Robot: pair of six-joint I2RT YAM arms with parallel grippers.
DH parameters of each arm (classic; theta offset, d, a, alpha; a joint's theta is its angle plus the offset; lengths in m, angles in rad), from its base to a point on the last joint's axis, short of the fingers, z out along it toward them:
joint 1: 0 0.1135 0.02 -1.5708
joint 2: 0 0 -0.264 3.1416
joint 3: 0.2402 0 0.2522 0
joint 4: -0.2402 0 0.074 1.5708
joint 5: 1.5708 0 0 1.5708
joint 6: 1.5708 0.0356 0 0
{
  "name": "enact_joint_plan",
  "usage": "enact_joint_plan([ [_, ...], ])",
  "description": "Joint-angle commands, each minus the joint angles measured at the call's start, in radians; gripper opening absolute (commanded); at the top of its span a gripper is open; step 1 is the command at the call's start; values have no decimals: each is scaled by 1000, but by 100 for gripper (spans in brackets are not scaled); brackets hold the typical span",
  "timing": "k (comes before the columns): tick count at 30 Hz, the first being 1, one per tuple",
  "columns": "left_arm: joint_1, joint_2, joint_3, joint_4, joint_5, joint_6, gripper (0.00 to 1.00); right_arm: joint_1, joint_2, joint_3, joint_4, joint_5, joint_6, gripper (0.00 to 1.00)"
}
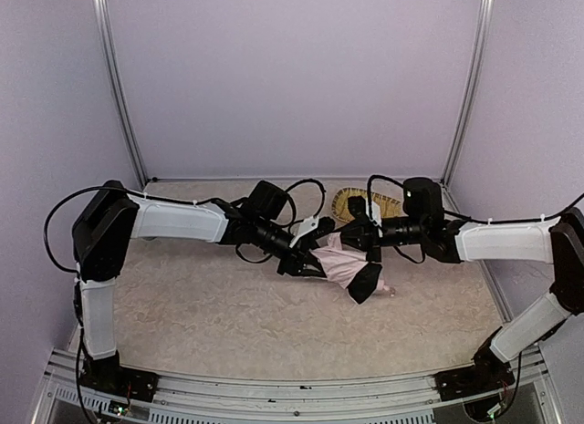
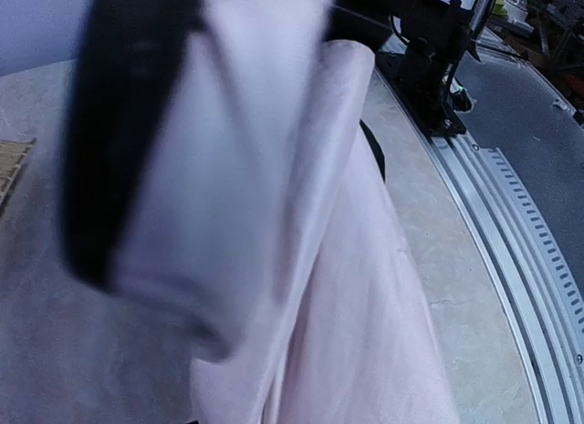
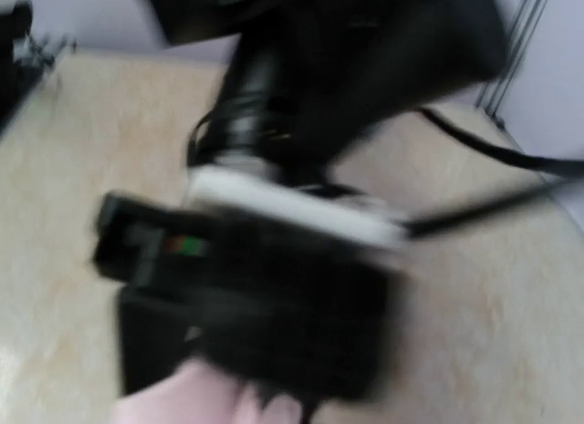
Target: Put away the umbrella
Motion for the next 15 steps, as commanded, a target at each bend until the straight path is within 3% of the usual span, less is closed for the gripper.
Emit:
enact_joint_plan([
  [1,34,159,-3,-179,-6,-131,0,122,-168,-94,280,101,-70,0],
  [8,88,303,78,-173,26,-210,0,273,-150,-241,279,221,-82,0],
  [15,128,350,82,-108,10,-295,0,363,-74,-273,156,308,-168,0],
])
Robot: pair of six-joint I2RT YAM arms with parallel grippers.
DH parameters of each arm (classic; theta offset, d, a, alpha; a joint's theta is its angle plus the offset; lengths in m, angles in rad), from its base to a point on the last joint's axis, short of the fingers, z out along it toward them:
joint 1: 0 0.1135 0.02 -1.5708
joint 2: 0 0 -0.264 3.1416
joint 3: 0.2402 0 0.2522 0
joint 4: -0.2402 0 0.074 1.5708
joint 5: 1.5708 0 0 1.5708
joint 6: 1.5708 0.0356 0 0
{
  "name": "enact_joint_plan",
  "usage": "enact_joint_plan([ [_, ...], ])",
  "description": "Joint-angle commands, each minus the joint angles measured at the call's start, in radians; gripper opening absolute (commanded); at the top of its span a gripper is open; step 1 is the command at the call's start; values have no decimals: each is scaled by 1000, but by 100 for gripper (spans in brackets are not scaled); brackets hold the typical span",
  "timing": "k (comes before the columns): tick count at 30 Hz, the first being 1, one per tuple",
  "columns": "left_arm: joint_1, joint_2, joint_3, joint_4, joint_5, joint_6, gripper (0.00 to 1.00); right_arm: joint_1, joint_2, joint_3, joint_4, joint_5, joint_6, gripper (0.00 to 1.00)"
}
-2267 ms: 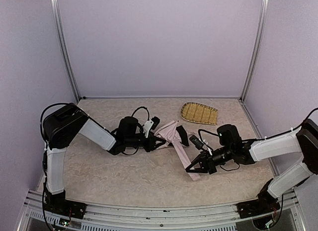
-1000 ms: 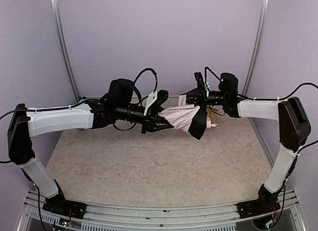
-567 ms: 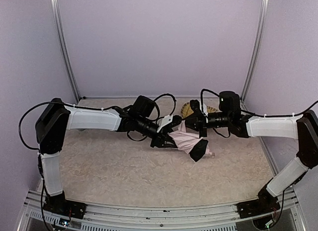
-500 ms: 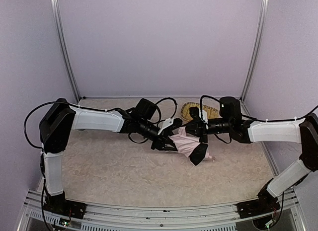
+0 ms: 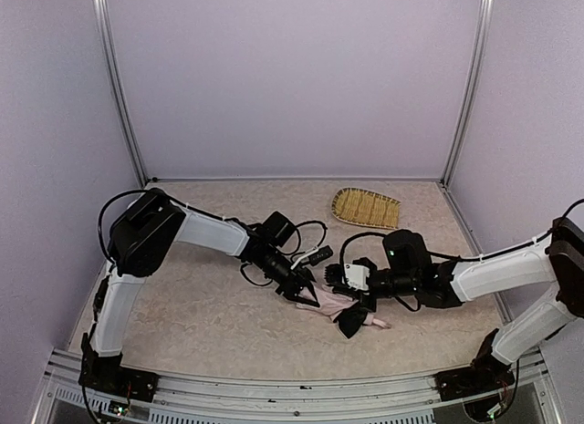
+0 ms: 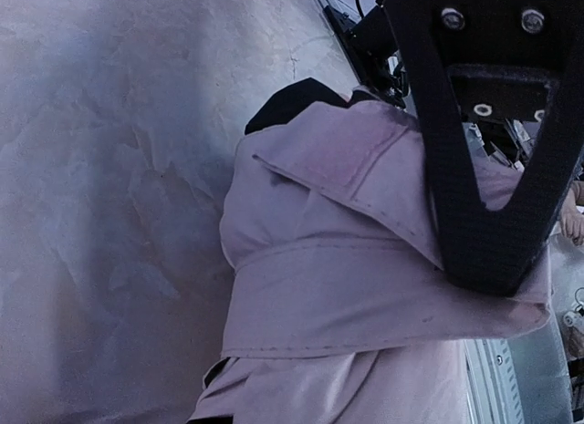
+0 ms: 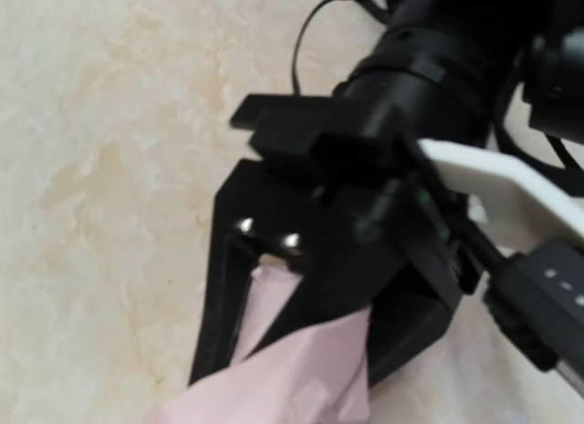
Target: Put away the umbrella
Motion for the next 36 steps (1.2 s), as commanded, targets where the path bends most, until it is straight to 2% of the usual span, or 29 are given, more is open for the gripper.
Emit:
enact_joint_plan([
  [1,100,74,-1,6,-268,-143,0,88,8,12,150,-166,-32,0],
  [9,114,76,-70,123,-288,-184,0,102,148,-7,131,-47,-102,0],
  [15,119,58,-122,198,-293,-197,17,147,181,-20,66,73,-183,0],
  [18,118,26,-173,252,-297,-187,32,160,219,-30,57,138,-183,0],
  [23,108,-54,-283,351,-274,-76,51,160,233,-63,104,201,-193,0],
  [25,92,-77,-303,339,-275,1,56,159,234,-61,106,214,-204,0],
  [31,74,-134,-336,285,-224,183,63,159,246,-56,104,217,-215,0],
  [36,94,-308,-396,278,-165,229,65,159,249,-62,110,210,-216,0],
])
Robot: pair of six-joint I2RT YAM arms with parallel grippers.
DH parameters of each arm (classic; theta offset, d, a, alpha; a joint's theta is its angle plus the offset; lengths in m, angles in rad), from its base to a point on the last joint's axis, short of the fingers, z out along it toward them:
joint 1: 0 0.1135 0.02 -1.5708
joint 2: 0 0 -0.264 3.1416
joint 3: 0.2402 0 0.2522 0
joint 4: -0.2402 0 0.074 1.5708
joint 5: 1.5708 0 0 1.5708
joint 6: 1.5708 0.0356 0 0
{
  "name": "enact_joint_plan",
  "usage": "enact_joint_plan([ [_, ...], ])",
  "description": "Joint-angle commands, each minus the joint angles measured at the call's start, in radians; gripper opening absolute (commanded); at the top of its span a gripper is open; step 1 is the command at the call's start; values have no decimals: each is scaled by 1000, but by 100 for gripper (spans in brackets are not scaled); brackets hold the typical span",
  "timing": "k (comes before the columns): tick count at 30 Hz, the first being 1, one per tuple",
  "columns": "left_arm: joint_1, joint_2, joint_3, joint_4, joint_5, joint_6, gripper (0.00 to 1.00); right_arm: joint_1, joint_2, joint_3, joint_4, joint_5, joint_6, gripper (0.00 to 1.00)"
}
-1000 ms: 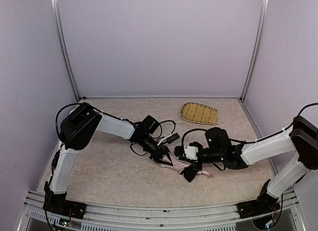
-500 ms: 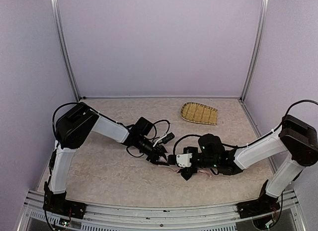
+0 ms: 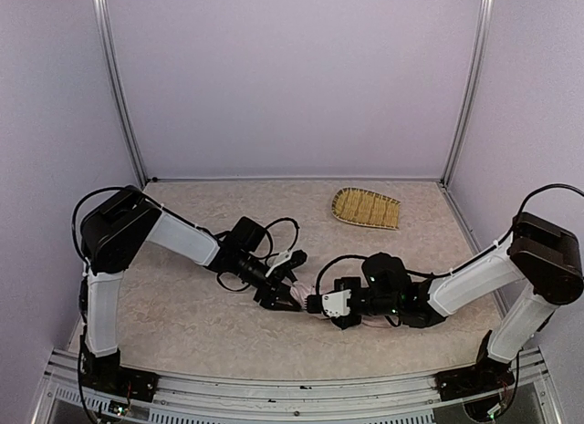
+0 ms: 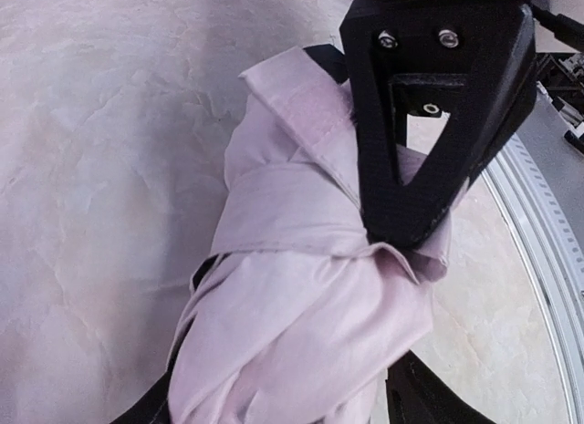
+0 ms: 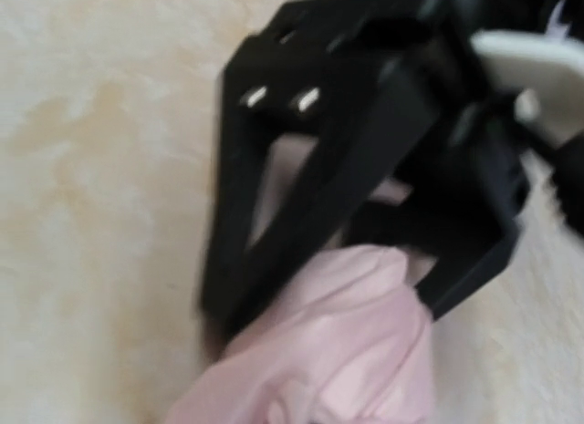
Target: Put away the umbrella
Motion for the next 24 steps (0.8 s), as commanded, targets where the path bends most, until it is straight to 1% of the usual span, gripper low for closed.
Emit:
enact_joint_plan([
  [1,41,-168,-48,-51,-28,75,65,18,42,-38,-122,-22,-7,0],
  [4,49,-228,-45,14,-16,-8,65,19,41,-36,-121,-19,-9,0],
  [6,30,-212,-19,65,-40,-74,67,18,44,-35,-122,-21,-11,0],
  [7,12,-187,19,52,-72,-83,67,18,46,-34,-122,-25,-10,0],
  [10,-39,-73,131,-48,-175,-104,67,19,55,-28,-129,-21,-12,0],
  [13,-44,16,197,-135,-172,-139,68,22,54,-28,-127,-19,-11,0],
  [22,-76,55,202,-290,-147,-42,68,23,62,-29,-116,-15,-18,0],
  [24,-83,71,222,-356,-138,-16,68,23,61,-29,-115,-2,-19,0],
])
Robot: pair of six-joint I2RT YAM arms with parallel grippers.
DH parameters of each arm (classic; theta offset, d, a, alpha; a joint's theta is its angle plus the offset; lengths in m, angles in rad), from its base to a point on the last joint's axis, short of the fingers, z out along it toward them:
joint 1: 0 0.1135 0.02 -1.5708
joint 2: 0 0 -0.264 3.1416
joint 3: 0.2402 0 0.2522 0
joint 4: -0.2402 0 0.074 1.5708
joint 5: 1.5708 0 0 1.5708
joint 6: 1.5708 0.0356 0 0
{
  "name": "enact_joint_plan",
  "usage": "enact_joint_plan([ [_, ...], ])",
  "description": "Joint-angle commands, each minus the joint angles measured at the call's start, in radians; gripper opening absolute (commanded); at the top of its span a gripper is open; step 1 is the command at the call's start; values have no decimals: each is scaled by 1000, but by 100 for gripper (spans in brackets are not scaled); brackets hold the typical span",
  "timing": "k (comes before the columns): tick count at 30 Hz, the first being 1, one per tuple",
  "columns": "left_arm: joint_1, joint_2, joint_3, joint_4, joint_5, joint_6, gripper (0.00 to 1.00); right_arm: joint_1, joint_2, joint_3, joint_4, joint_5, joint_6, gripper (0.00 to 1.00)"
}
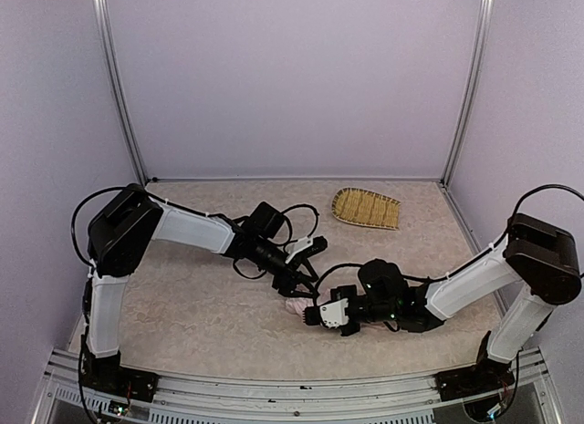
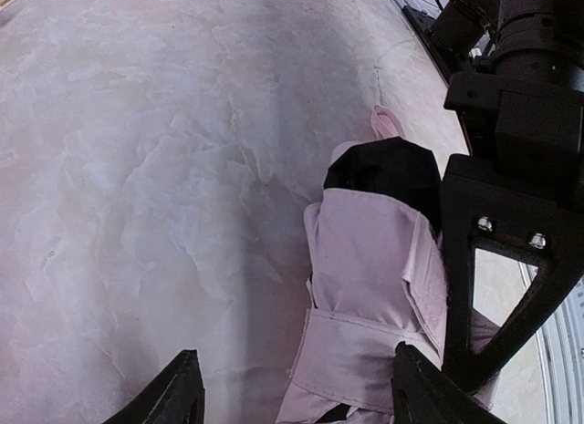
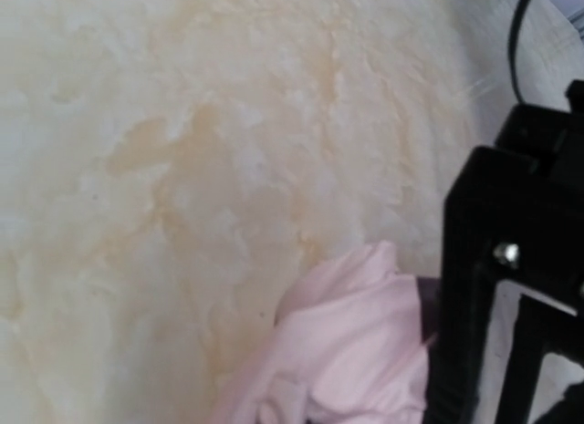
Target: Put away the umbrella
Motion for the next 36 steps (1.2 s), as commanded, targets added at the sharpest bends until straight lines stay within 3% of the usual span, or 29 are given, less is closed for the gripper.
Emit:
enact_joint_plan([
  [1,-25,45,12,-214,-8,91,68,2,38,-26,-104,54,-1,0],
  [5,-24,9,-45,-221,1,112,70,12,27,-39,-84,79,-24,0],
  [15,-39,-34,-16,-263,74,126,74,39,49,-34,-90,121,-51,0],
  [18,-55,-59,-17,-240,7,97,75,39,53,-33,-86,125,-52,0],
  [21,-65,-34,5,-206,-136,-24,73,40,54,-34,-84,126,-53,0],
  [25,-61,-19,12,-176,-188,-117,70,41,57,-34,-80,127,-53,0],
  [30,-86,-12,8,-147,-227,-141,73,42,73,-31,-60,120,-64,0],
  [34,-98,39,28,-209,-287,-99,62,42,78,-18,-64,137,-66,0],
  [36,-92,53,21,-243,-312,-80,52,44,55,-27,-62,151,-59,7],
])
